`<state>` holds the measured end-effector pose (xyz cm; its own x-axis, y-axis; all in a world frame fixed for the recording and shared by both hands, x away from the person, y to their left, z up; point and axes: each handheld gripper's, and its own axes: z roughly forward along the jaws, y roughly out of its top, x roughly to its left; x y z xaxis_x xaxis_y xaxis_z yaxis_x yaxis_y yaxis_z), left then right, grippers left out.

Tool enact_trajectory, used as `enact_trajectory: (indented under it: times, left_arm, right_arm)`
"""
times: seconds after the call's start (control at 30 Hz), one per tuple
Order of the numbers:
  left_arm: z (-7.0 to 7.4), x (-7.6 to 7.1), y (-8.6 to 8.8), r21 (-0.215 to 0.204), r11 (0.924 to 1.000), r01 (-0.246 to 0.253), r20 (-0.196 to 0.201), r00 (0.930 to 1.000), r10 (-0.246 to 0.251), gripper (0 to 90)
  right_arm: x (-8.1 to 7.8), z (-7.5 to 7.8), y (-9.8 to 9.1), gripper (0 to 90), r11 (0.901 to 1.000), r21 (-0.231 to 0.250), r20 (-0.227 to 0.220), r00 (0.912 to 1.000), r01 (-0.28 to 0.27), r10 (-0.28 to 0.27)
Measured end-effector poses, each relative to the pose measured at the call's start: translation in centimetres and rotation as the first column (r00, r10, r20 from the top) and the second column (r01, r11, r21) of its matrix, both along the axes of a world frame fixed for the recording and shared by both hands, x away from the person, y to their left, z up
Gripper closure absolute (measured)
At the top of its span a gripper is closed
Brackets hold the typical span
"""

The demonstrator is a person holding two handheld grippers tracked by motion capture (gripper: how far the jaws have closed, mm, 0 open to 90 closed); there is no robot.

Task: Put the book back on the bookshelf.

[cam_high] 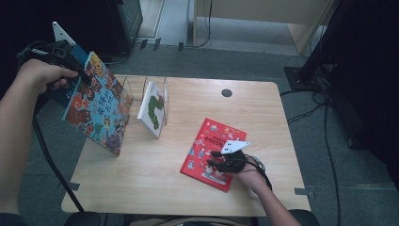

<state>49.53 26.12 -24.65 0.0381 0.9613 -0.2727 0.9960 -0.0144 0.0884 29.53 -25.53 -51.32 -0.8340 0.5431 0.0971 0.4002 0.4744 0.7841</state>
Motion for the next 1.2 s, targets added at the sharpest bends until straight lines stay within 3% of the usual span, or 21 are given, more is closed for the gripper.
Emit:
enact_trajectory:
  times: [0.53,0.63,0.77,1.2]
  left_arm:
    - [2.2,-0.9,1.2,0.012,0.9999,-0.010,0.043,0.9990,0.009,63.1]
    - [3.1,-1.2,1.4,-0.032,0.9995,-0.006,0.079,0.9968,0.009,64.6]
    - [3.6,-1.4,1.1,-0.030,0.9993,0.021,0.086,0.9961,-0.019,64.2]
    - [2.6,-2.3,-1.2,-0.060,0.9926,0.105,0.132,0.9865,-0.097,61.0]
  right_arm:
    - [0.1,0.0,-0.1,59.5,1.0000,0.005,-0.010,0.9999,0.005,-0.005]
    - [0.1,0.0,-0.1,59.6,1.0000,0.007,-0.011,0.9999,0.005,-0.005]
    - [0.1,0.0,-0.1,59.8,0.9999,0.011,-0.014,0.9999,0.007,-0.006]
    - [0.4,0.2,-0.4,61.1,0.9995,0.004,-0.030,0.9990,0.033,-0.033]
